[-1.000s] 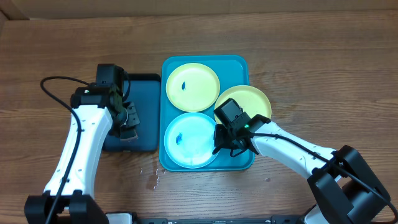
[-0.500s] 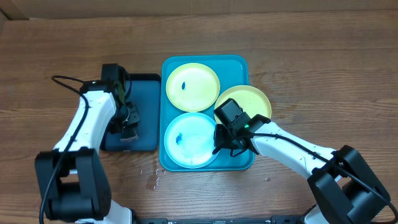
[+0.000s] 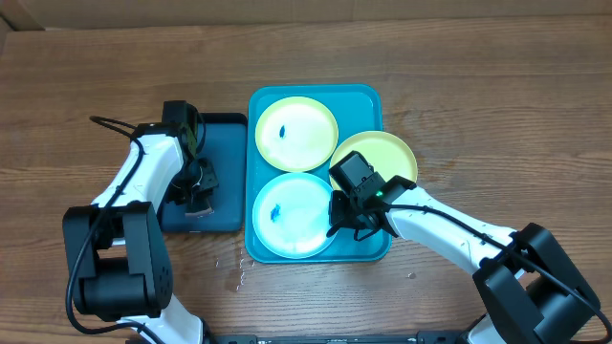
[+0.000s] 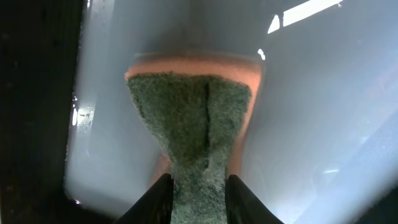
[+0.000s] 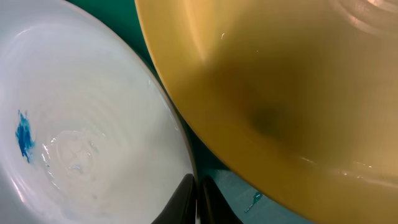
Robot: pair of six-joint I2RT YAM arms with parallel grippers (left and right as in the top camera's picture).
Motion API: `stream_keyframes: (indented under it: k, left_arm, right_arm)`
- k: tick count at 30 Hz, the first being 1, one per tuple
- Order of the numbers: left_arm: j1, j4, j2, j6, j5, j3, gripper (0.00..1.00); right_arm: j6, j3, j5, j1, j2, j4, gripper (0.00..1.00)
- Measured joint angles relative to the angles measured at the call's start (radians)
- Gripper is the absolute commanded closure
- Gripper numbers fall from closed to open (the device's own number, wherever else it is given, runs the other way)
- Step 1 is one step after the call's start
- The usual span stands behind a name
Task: Clean dirty plates on tray and stack at the side
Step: 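Lower the left gripper onto the green-and-orange sponge on the black tray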
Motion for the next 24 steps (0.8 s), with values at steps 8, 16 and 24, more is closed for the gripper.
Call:
stream_keyframes:
  k: [8, 16, 24]
  left_arm:
    - [0.001, 0.033, 0.001, 0.011, -0.006, -0.024, 0.71]
    - [0.001, 0.068, 0.001, 0.027, -0.006, -0.045, 0.73]
    - [0.001, 0.075, 0.001, 0.053, -0.006, -0.046, 0.95]
  right_arm:
    - [0.0, 0.0, -0.001, 0.0, 0.0, 0.0, 0.94]
    - [0.0, 0.0, -0.001, 0.0, 0.0, 0.0, 0.94]
    - [0.0, 0.0, -0.001, 0.0, 0.0, 0.0, 0.94]
